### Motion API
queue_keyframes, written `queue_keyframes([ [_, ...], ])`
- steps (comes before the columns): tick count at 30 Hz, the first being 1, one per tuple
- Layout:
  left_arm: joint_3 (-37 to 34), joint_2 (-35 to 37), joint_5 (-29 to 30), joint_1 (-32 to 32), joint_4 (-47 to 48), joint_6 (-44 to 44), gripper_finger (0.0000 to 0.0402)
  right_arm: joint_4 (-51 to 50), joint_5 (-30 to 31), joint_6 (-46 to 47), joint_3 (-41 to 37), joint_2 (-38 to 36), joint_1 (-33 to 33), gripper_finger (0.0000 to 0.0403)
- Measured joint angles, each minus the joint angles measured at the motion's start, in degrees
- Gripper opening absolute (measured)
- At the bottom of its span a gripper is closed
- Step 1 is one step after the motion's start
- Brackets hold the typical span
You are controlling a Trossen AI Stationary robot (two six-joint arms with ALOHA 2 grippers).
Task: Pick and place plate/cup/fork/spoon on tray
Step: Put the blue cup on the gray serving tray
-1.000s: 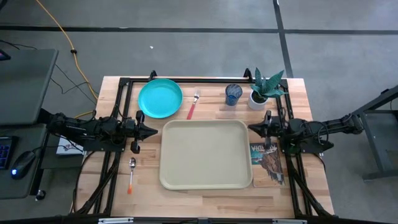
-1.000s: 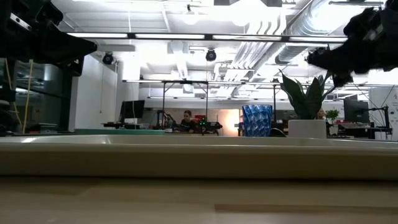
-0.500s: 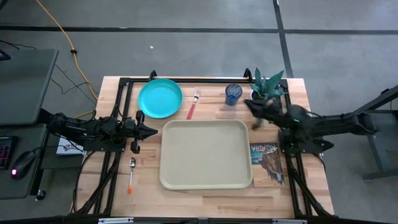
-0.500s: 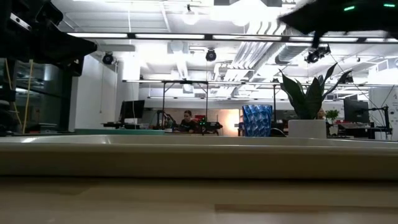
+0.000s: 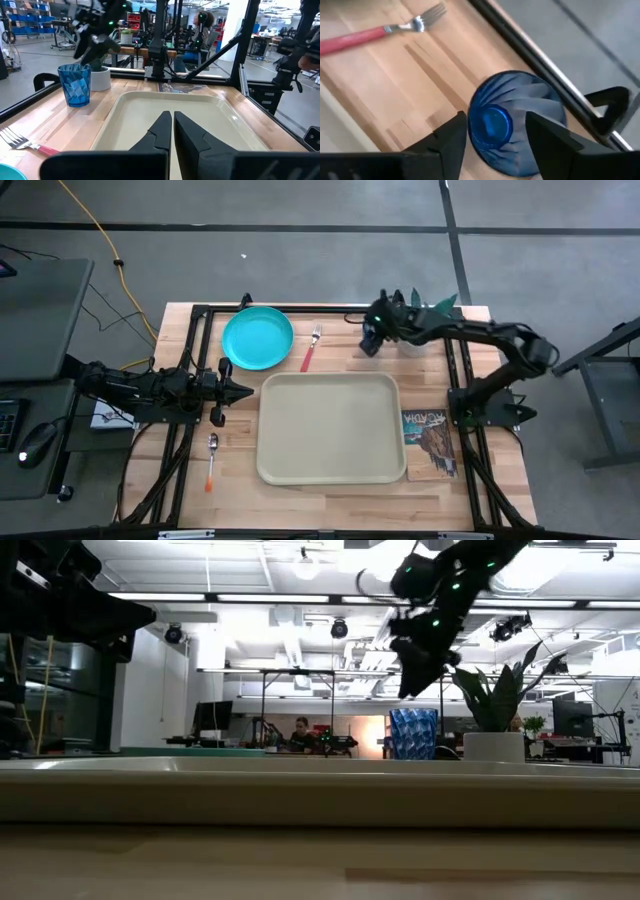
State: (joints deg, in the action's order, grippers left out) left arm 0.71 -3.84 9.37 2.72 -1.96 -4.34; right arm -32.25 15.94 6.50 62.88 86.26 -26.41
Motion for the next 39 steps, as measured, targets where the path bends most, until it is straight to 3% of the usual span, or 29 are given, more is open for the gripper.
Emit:
queue_keyframes([
  [8,0.0,0.0,0.0,0.0,0.0,0.0,0.0003,-5.76,-3.64,-2.37,6.95,6.31,-1.01,0.0205],
  [22,0.0,0.01,-0.01,0.0,-0.01,0.0,0.0003,-8.39,-2.4,-5.29,7.07,10.61,-0.99,0.0199],
  [26,0.0,0.01,-0.02,0.0,0.0,0.0,0.0003,-8.48,-0.9,-6.32,7.07,10.43,-0.95,0.0149],
  [31,0.0,0.01,0.0,0.0,-0.01,0.0,0.0003,-8.34,0.51,-9.05,7.07,8.93,0.17,0.0018],
  [39,0.0,-0.01,0.0,0.0,0.0,0.0,0.0003,-7.84,-2.02,-11.43,9.22,3.72,5.17,0.0006],
])
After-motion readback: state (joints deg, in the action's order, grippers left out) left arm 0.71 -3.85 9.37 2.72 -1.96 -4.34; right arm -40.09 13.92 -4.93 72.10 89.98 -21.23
